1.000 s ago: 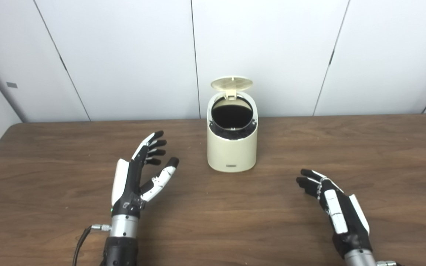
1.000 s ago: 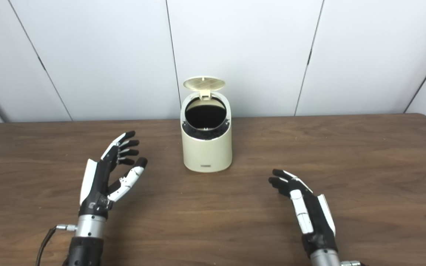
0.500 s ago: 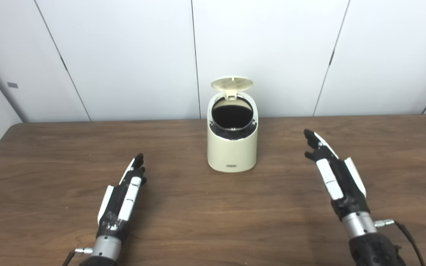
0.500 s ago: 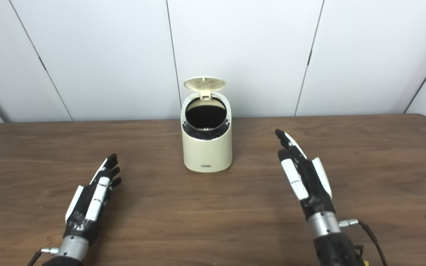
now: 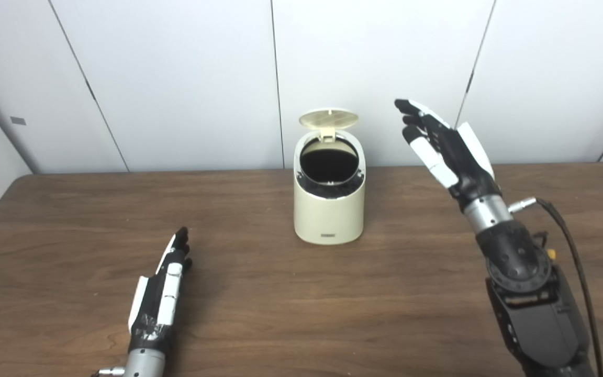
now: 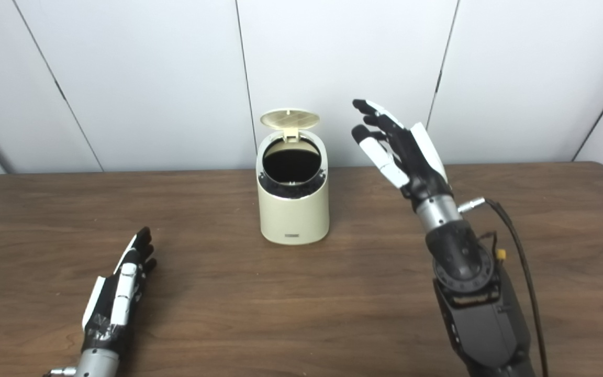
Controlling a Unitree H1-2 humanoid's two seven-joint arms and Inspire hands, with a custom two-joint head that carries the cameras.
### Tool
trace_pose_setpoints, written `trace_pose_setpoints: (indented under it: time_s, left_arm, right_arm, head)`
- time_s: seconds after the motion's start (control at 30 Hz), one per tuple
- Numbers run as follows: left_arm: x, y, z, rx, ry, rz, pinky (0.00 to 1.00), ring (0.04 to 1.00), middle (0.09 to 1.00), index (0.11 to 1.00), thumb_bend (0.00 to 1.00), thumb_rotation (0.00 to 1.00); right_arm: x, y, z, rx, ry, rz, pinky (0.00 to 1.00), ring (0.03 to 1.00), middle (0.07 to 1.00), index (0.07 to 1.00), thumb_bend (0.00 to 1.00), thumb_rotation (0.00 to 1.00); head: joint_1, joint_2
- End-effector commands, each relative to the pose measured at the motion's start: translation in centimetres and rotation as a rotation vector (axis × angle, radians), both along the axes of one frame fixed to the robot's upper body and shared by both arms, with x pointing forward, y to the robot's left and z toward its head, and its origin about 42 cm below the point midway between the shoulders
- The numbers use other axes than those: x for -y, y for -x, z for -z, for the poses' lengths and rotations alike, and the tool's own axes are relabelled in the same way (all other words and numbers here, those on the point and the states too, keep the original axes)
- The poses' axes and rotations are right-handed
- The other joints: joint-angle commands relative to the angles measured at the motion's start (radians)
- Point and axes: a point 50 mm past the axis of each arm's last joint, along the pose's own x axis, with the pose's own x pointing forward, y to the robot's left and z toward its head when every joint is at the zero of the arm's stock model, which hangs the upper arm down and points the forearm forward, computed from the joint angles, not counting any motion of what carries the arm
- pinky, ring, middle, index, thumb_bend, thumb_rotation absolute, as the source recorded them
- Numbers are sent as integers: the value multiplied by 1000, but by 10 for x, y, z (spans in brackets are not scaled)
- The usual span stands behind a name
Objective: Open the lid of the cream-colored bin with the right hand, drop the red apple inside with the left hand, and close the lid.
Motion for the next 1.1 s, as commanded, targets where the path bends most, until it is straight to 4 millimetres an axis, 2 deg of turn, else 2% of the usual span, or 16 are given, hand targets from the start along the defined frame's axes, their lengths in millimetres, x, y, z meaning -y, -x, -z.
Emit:
trace_pose_setpoints:
  time_s: [0.0, 0.1, 0.33, 0.47, 0.57, 0.73, 0.9, 1.07]
  left_arm:
    - [2, 0, -1, 14, -18, -8, 1000, 1000, 1000, 1000, 595, 994]
    - [5, 2, 0, 9, -14, -17, 990, 999, 1000, 1000, 611, 975]
    - [8, 4, -1, 6, -7, -8, 999, 1000, 1000, 1000, 614, 971]
    - [11, 4, -4, 1, -16, -9, 1000, 1000, 1000, 1000, 619, 974]
    - [12, 4, -5, 8, -20, -14, 991, 994, 1000, 993, 638, 955]
    - [12, 4, -8, 9, -22, -12, 987, 990, 1000, 982, 635, 955]
    - [12, 5, -8, 7, -21, -15, 983, 986, 996, 973, 647, 949]
    - [11, 4, -6, 8, -26, -13, 982, 987, 994, 968, 652, 945]
  right_arm:
    - [-10, -8, -34, 98, 55, -12, 793, 872, 881, 830, 529, 1000]
    - [-18, -19, -51, 101, 149, -1, 829, 894, 901, 858, 536, 1000]
    - [-39, -43, -77, 124, 256, -26, 894, 938, 930, 875, 445, 981]
    - [-48, -51, -76, 139, 287, -45, 903, 939, 925, 786, 447, 955]
    - [-52, -51, -73, 143, 310, -47, 876, 932, 924, 749, 479, 989]
    - [-56, -49, -70, 134, 341, -59, 853, 950, 962, 720, 520, 1000]
    - [-57, -50, -64, 127, 358, -72, 885, 964, 966, 696, 556, 1000]
    - [-55, -46, -60, 131, 396, -79, 877, 981, 966, 679, 550, 1000]
  head:
    - [-1, -1]
    - [-1, -3]
    - [8, -3]
    - [15, -3]
    - [15, -2]
    - [15, -2]
    - [17, -3]
    - [18, 0]
